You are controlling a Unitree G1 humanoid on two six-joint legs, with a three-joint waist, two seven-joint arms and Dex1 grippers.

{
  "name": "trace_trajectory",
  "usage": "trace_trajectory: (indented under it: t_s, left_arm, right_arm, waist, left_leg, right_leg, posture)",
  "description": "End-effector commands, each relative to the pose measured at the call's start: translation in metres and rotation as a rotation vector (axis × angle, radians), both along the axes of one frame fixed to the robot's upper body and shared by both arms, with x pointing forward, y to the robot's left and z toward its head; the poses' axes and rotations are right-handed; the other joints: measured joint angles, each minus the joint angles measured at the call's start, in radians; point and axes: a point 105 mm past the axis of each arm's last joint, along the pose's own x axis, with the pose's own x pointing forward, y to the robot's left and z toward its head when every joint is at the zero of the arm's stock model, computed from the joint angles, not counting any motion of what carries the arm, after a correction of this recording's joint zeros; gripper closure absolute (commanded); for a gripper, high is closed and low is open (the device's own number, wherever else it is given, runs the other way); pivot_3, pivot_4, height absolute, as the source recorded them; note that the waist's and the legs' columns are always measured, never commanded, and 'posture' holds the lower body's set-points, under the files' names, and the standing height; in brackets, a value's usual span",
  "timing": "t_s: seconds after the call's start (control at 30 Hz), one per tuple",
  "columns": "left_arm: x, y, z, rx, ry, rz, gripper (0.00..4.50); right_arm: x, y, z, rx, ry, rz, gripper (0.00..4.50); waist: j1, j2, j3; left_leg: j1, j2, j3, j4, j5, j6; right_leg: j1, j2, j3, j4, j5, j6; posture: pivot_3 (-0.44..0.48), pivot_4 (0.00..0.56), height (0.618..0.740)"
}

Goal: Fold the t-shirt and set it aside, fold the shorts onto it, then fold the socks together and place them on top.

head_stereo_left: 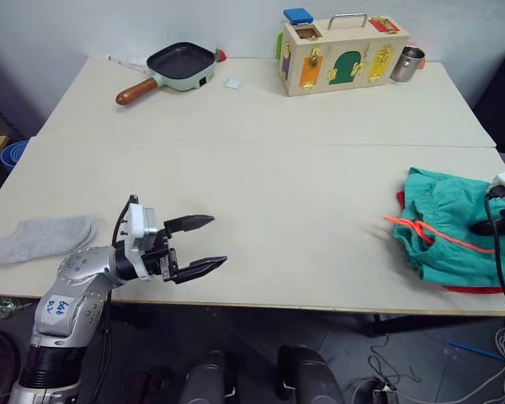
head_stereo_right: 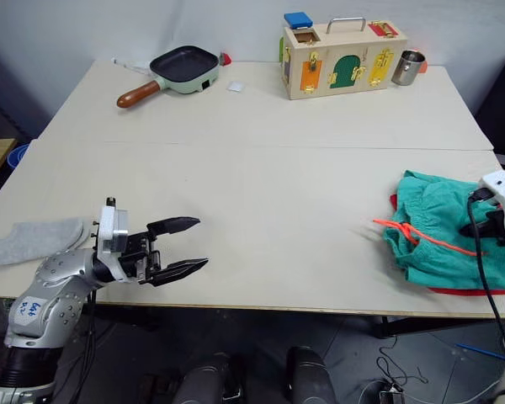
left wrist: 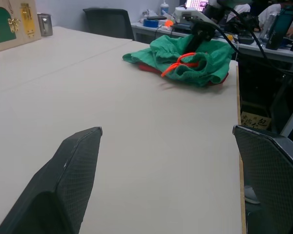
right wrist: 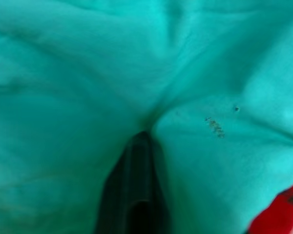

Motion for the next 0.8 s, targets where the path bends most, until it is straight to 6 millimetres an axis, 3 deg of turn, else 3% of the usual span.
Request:
trace_trajectory:
  t_s: [0.03,0.2,0.27,0.37,0.5,0.53,0.6,0.7,0.8]
  left_arm:
    - [-0.002,0.002,0.010,0.006,-0.045,-0.007,0.00]
    - [-0.002,0.006,0.009,0.022,-0.044,-0.002,0.00]
    - [-0.001,0.014,0.009,0.046,-0.042,0.016,0.00]
    - [0.000,0.028,0.008,0.073,-0.037,0.054,0.00]
    - [0.004,0.055,0.006,0.094,-0.056,0.193,0.00]
    - [0.005,0.059,0.005,0.095,-0.058,0.215,0.00]
    - [0.001,0.073,0.002,0.103,-0.044,0.277,0.00]
    - [-0.013,0.093,-0.001,0.097,0.002,0.380,0.00]
    - [-0.030,0.114,-0.005,0.090,0.026,0.507,0.00]
  right_arm:
    - [-0.004,-0.017,0.033,-0.085,-0.140,0.000,2.45]
    - [-0.021,-0.032,0.062,-0.170,-0.175,0.018,0.78]
    - [-0.024,-0.030,0.080,-0.157,-0.236,0.064,0.12]
    - [-0.022,-0.012,0.089,-0.146,-0.290,0.231,0.05]
    - [-0.006,0.064,0.084,0.056,-0.575,0.697,0.05]
    - [-0.006,0.074,0.081,0.071,-0.632,0.752,0.05]
    - [-0.006,0.117,0.066,0.163,-0.740,0.921,0.05]
    - [-0.028,0.184,0.036,0.249,-0.794,1.157,0.05]
    - [-0.046,0.223,0.023,0.360,-0.864,1.224,0.05]
  waist:
    - [0.000,0.000,0.000]
    - [0.000,0.000,0.000]
    - [-0.001,0.001,0.000]
    - [-0.006,0.001,0.000]
    - [-0.020,-0.004,0.000]
    - [-0.025,-0.005,0.000]
    - [-0.023,-0.005,0.000]
    - [-0.017,-0.004,0.001]
    - [-0.003,-0.003,0.001]
  left_leg:
    - [0.000,0.000,0.000,0.000,0.000,0.000]
    - [0.001,0.000,0.001,0.000,0.000,0.000]
    - [0.001,0.000,0.001,0.000,0.000,0.000]
    - [0.002,0.000,0.001,0.000,0.000,0.000]
    - [0.011,0.002,0.004,-0.003,-0.001,-0.001]
    - [0.014,0.002,0.005,-0.004,-0.001,-0.001]
    - [0.016,0.003,0.004,-0.004,-0.001,-0.002]
    - [0.016,0.004,0.001,-0.005,-0.001,-0.003]
    - [0.014,0.002,0.001,-0.006,-0.001,-0.002]
  right_leg:
    - [0.000,0.000,0.000,0.000,0.000,0.000]
    - [0.000,0.000,0.001,0.000,0.000,0.000]
    - [0.000,0.000,0.001,0.000,0.000,0.000]
    - [0.000,0.001,0.002,0.000,0.000,0.000]
    - [0.007,0.002,0.004,-0.001,0.000,0.000]
    - [0.010,0.003,0.005,-0.001,0.000,0.000]
    - [0.013,0.003,0.004,-0.001,0.000,0.000]
    - [0.012,0.002,0.004,0.002,0.000,0.000]
    - [0.009,0.001,0.004,0.005,0.000,0.000]
  posture:
    - [0.000,0.150,0.740]
    - [0.000,0.150,0.740]
    - [0.000,0.150,0.740]
    - [0.000,0.150,0.740]
    - [0.000,0.150,0.740]
    - [0.000,0.150,0.740]
    - [0.000,0.150,0.740]
    - [0.000,0.150,0.740]
    - [0.000,0.150,0.740]
